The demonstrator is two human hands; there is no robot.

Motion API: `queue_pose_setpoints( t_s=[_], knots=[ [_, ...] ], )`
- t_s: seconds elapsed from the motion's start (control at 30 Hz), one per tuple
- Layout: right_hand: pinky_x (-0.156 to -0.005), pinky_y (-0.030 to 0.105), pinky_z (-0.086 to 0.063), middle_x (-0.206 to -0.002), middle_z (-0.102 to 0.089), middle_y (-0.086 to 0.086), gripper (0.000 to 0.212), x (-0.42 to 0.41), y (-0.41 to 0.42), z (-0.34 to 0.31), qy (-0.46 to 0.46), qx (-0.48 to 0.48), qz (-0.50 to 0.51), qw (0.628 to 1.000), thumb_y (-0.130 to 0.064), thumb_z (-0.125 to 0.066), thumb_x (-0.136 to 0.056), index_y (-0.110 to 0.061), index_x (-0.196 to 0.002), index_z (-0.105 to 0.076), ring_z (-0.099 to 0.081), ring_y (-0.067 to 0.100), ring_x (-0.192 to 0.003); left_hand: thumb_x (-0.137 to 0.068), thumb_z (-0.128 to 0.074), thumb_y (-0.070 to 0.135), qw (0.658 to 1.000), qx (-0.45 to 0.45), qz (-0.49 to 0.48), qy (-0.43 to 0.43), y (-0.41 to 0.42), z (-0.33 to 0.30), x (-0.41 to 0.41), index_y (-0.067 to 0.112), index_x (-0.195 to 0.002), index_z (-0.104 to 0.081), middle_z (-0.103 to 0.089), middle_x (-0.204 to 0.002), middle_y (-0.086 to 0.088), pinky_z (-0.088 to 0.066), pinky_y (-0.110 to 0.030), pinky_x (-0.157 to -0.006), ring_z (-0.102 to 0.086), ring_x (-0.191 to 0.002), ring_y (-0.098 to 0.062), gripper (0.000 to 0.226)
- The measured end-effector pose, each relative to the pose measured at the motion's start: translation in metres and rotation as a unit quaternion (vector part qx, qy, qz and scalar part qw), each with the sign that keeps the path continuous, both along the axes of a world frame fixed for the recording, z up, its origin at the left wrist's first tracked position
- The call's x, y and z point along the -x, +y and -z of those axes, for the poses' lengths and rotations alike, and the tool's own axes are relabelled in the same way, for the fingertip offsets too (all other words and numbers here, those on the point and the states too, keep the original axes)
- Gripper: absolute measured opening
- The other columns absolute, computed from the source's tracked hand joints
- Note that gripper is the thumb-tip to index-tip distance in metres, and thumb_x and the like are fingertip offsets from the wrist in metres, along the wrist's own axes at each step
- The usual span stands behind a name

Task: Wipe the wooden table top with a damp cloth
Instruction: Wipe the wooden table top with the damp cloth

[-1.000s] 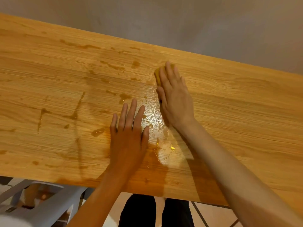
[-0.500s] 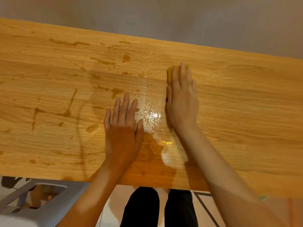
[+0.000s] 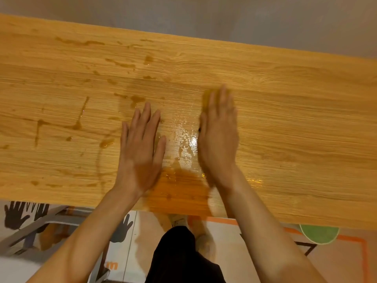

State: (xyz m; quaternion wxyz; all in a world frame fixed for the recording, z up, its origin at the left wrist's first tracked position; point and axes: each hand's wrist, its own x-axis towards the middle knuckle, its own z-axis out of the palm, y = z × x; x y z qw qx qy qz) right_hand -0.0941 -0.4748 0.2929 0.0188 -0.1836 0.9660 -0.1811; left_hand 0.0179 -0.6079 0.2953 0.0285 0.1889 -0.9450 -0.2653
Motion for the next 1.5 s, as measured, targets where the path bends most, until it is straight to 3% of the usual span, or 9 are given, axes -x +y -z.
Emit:
queue_pose_setpoints(
  t_s=[0.1,0.37,0.5,0.63,0.83,0.93,1.1,1.23,1.5],
  knots=[
    [-0.125,0.043,-0.006,-0.164,-0.006,0.009,0.052,-0.017,0.041,-0.002,-0.020,-0.031,-0.141,0.989,-0.018,-0.030,-0.106,-0.013,-0.156,-0.017,-0.002,0.026,-0.152,-0.104,-0.039,0.029,0.998,0.018,0.051,0.019,0.003,-0.003,-0.032,0.016,-0.156,-0.030,-0.017,-0.167,-0.003,-0.001,-0.045,-0.127,-0.006,-0.157,-0.020,0.054],
    [-0.124,0.045,-0.007,-0.163,-0.011,0.014,0.049,-0.013,0.111,0.000,0.006,0.014,0.147,0.989,-0.014,-0.031,-0.105,-0.005,-0.153,-0.024,-0.008,0.031,-0.152,-0.105,-0.033,0.032,0.999,0.024,0.026,0.023,0.009,-0.002,-0.059,0.027,-0.156,-0.030,-0.024,-0.165,0.005,-0.004,-0.041,-0.127,-0.008,-0.156,-0.013,0.051],
    [-0.123,0.049,-0.013,-0.161,-0.016,0.016,0.047,-0.085,0.023,0.008,0.038,0.059,-0.023,0.997,-0.019,-0.019,-0.107,-0.005,-0.152,-0.028,-0.012,0.035,-0.150,-0.105,-0.031,0.032,0.998,0.051,0.028,0.025,0.007,0.005,-0.064,0.024,-0.154,-0.034,-0.025,-0.165,0.005,-0.007,-0.040,-0.127,-0.013,-0.156,-0.015,0.050],
    [-0.124,0.045,-0.006,-0.163,-0.018,0.010,0.056,-0.112,0.023,0.006,0.046,0.029,-0.182,0.982,-0.010,-0.045,-0.099,-0.010,-0.153,-0.028,-0.015,0.028,-0.151,-0.105,-0.031,0.034,0.997,0.068,0.035,0.010,0.006,0.008,-0.066,0.025,-0.154,-0.035,-0.024,-0.165,0.006,-0.007,-0.039,-0.126,-0.014,-0.155,-0.014,0.050],
    [-0.122,0.046,-0.006,-0.164,-0.010,0.009,0.053,-0.051,0.172,-0.003,0.012,-0.018,0.075,0.997,-0.017,-0.036,-0.104,-0.012,-0.154,-0.021,-0.010,0.028,-0.152,-0.104,-0.032,0.033,0.997,0.071,0.025,0.009,0.010,0.005,-0.066,0.025,-0.153,-0.035,-0.024,-0.165,0.006,-0.007,-0.038,-0.126,-0.014,-0.155,-0.013,0.050],
    [-0.123,0.048,-0.010,-0.164,-0.008,0.011,0.051,-0.067,0.152,-0.001,0.041,0.003,0.170,0.985,-0.021,-0.029,-0.106,-0.009,-0.155,-0.019,-0.008,0.028,-0.152,-0.104,-0.034,0.029,0.997,0.069,0.023,0.018,0.010,0.005,-0.068,0.023,-0.153,-0.036,-0.026,-0.164,0.004,-0.008,-0.039,-0.126,-0.016,-0.154,-0.014,0.049],
    [-0.123,0.048,-0.017,-0.161,-0.022,0.013,0.057,-0.156,0.025,0.014,0.096,0.029,-0.008,0.995,-0.020,-0.050,-0.101,-0.008,-0.152,-0.029,-0.018,0.031,-0.150,-0.105,-0.033,0.027,0.997,0.073,0.031,0.022,0.010,0.005,-0.068,0.023,-0.153,-0.035,-0.026,-0.165,0.003,-0.011,-0.044,-0.126,-0.016,-0.155,-0.015,0.048],
    [-0.120,0.047,-0.016,-0.153,-0.042,0.008,0.050,-0.154,0.039,0.019,0.146,0.042,-0.093,0.984,-0.017,-0.059,-0.095,-0.010,-0.143,-0.048,-0.039,0.026,-0.142,-0.106,-0.031,0.033,0.995,0.084,0.045,0.030,0.012,0.005,-0.071,0.023,-0.154,-0.034,-0.025,-0.165,0.001,-0.007,-0.040,-0.125,-0.017,-0.155,-0.018,0.049],
    [-0.121,0.048,-0.004,-0.148,-0.047,0.011,0.039,-0.143,0.082,0.038,0.240,0.196,0.244,0.919,-0.016,-0.034,-0.104,-0.007,-0.140,-0.049,-0.040,0.028,-0.140,-0.107,-0.031,0.031,0.975,0.106,0.167,0.103,0.020,-0.001,-0.065,0.021,-0.151,-0.040,-0.023,-0.165,0.000,0.001,-0.038,-0.124,-0.010,-0.156,-0.021,0.046]
  ],
)
